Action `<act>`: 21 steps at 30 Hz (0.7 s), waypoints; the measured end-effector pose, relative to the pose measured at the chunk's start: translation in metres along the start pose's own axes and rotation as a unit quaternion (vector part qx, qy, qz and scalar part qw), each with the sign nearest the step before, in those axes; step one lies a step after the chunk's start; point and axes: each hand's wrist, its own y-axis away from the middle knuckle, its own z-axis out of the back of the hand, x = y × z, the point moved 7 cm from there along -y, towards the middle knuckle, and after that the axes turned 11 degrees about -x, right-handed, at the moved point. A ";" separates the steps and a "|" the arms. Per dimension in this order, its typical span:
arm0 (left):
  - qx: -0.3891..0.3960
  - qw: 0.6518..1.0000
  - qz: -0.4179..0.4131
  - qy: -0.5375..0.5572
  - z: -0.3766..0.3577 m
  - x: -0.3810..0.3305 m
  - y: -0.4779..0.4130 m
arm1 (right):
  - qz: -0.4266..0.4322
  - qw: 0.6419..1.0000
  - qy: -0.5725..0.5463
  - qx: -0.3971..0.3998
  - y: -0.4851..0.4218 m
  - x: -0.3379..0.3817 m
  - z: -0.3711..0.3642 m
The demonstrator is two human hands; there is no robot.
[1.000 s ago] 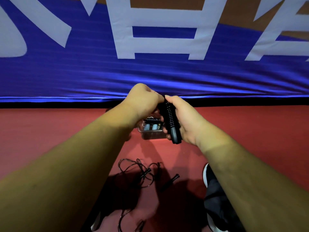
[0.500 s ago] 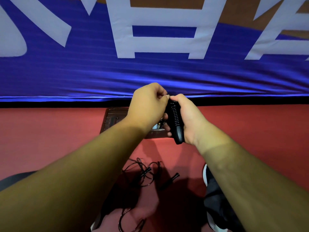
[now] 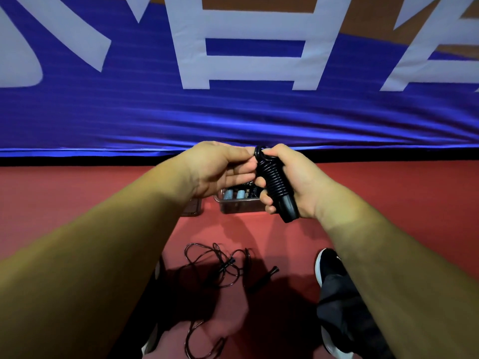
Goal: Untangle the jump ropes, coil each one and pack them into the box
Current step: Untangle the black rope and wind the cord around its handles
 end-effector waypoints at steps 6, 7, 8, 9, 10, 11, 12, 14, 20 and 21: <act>0.060 0.995 0.063 -0.050 0.007 0.003 0.009 | 0.009 0.997 0.058 0.059 0.009 0.002 -0.004; 0.063 0.994 0.067 -0.059 0.008 0.003 0.011 | 0.008 0.996 0.070 0.062 0.010 0.002 -0.004; 0.064 0.993 0.071 -0.069 0.009 0.003 0.012 | 0.007 0.994 0.083 0.066 0.011 0.002 -0.004; 0.064 0.992 0.077 -0.079 0.010 0.003 0.014 | 0.004 0.993 0.099 0.066 0.012 0.000 -0.004; 0.062 0.990 0.083 -0.092 0.012 0.003 0.015 | 0.002 0.991 0.117 0.064 0.012 -0.002 -0.004; 0.058 0.989 0.087 -0.104 0.013 0.004 0.016 | 0.001 0.989 0.134 0.055 0.012 -0.005 -0.004; 0.050 0.988 0.091 -0.114 0.015 0.004 0.016 | 0.004 0.988 0.147 0.043 0.012 -0.007 -0.003; 0.029 0.988 0.095 -0.122 0.017 0.007 0.013 | 0.016 0.988 0.155 0.019 0.010 -0.010 -0.002; 0.016 0.991 0.087 -0.098 0.017 0.008 0.000 | 0.072 0.983 0.166 -0.024 0.007 0.004 -0.001; 0.022 0.991 0.089 -0.100 0.016 0.008 0.000 | 0.078 0.980 0.180 -0.034 0.007 0.005 0.000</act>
